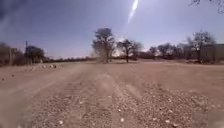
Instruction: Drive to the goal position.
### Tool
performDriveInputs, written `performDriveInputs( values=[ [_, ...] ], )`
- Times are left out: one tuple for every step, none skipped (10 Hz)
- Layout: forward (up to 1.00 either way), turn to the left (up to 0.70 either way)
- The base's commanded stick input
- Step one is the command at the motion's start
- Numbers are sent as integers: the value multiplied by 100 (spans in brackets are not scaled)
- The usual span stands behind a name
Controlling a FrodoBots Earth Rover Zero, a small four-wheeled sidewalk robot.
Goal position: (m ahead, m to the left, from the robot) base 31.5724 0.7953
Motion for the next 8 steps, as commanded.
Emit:
performDriveInputs(
  values=[
    [100, 0],
    [100, 0],
    [100, 0],
    [100, 0],
    [100, 0],
    [100, 0],
    [100, -11],
    [100, -23]
  ],
)
